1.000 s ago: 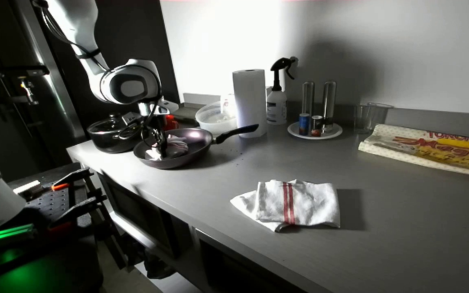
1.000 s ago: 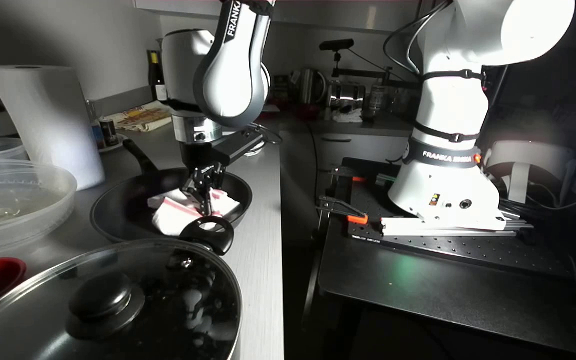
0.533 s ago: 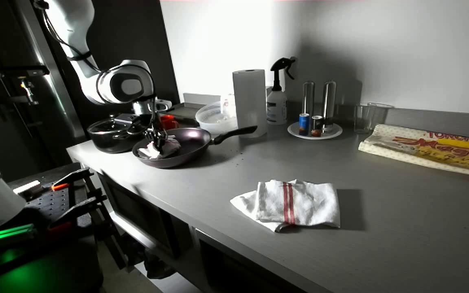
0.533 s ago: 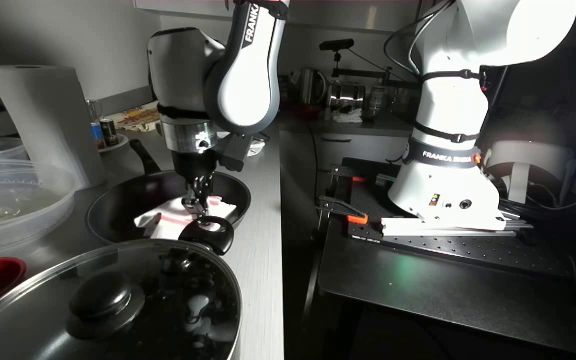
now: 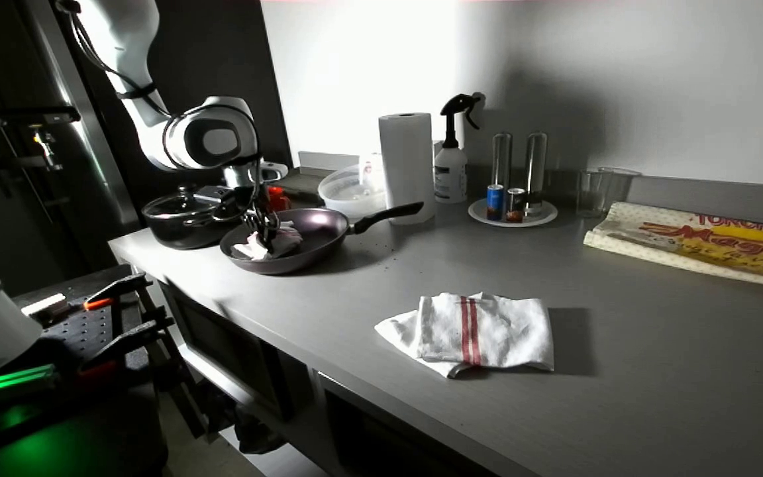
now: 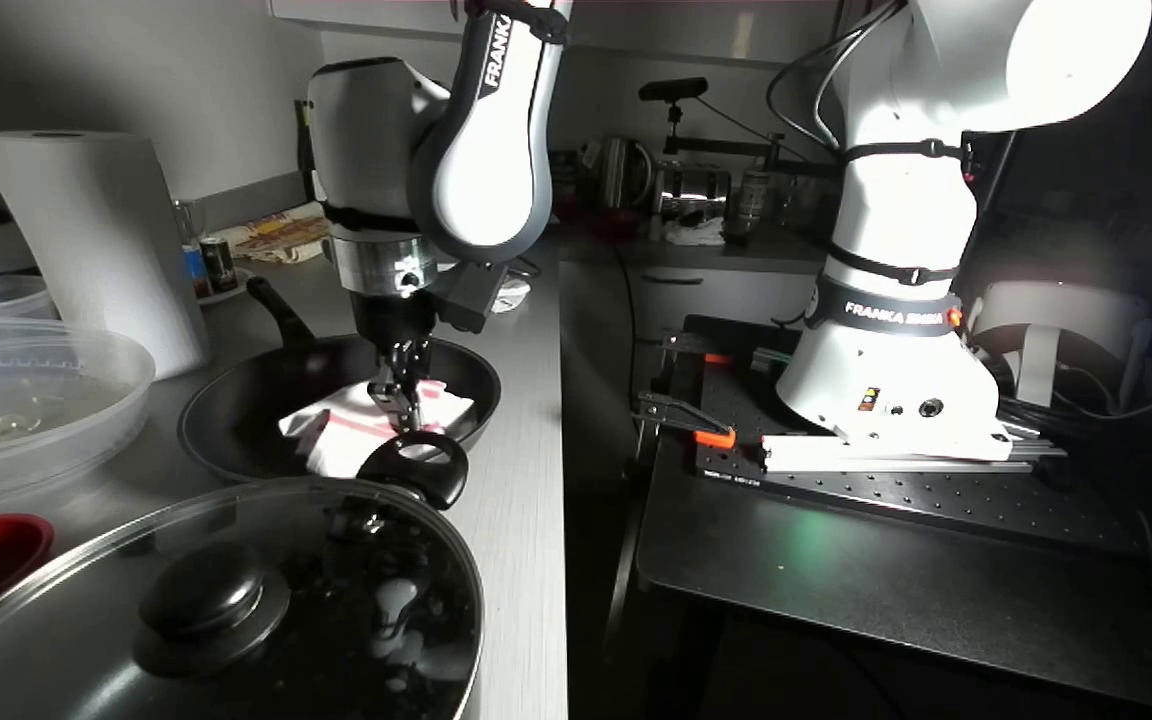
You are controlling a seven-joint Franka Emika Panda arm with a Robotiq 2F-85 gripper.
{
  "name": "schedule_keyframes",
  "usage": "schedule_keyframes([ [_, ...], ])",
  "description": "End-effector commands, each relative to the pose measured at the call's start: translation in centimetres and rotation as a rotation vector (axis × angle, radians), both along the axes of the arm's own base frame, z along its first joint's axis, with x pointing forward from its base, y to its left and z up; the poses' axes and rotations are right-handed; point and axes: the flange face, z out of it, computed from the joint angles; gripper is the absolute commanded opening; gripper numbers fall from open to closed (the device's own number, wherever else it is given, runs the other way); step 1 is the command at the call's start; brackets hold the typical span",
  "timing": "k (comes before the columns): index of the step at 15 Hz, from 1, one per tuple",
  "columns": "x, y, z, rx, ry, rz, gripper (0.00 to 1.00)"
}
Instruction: Use the left towel to clean the pan
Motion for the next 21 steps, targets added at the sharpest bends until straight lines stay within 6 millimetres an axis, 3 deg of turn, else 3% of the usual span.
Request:
schedule_keyframes([
  [1, 0.8, -5.3, -1.9, 0.025, 0.007, -0.141, 0.04],
  [7, 2.2, -12.5, -0.8, 0.087, -0.031, -0.443, 0.04],
  [10, 2.3, -13.6, -0.6, 0.09, -0.06, -0.509, 0.04],
  [12, 2.3, -12.7, -1.0, 0.079, -0.054, -0.492, 0.04],
  [14, 2.0, -10.4, -1.7, 0.06, -0.031, -0.426, 0.04],
  [17, 1.5, -5.9, -2.4, 0.014, -0.018, -0.261, 0.04],
  [21, 0.4, 1.6, -1.7, -0.021, -0.028, -0.045, 0.04],
])
